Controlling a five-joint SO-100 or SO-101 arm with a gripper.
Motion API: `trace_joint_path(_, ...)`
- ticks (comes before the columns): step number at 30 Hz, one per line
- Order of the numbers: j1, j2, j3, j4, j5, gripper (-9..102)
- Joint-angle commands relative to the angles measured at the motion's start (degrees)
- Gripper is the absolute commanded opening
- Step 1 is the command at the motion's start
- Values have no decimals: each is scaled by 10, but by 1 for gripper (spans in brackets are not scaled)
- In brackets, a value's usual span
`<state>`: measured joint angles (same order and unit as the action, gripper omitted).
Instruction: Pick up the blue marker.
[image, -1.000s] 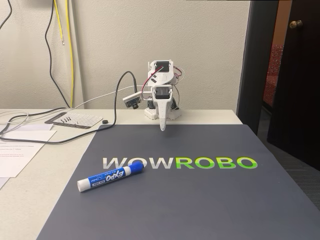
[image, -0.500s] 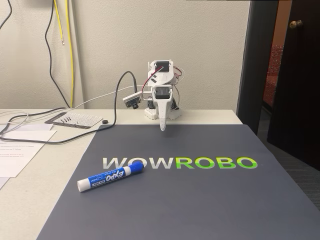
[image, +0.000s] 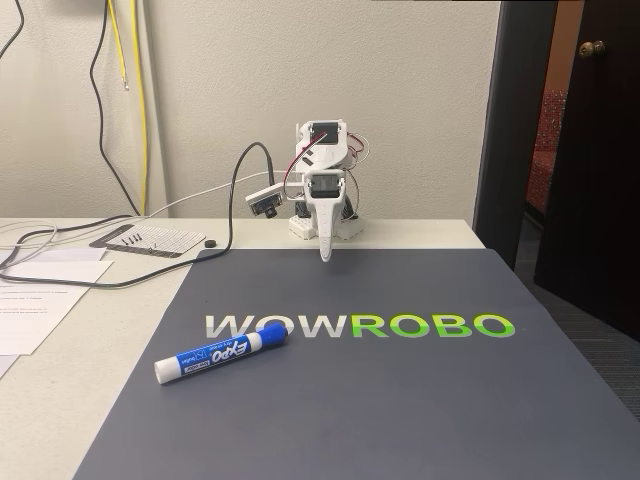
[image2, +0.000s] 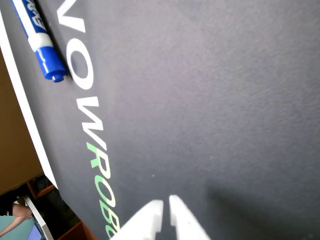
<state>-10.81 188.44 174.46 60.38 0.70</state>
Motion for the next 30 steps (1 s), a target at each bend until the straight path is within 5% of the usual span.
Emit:
trace_joint_path(1, -4, 34, -2, -4, -4, 0)
trace_joint_path(30, -2, 34, -2, -6, -4, 0)
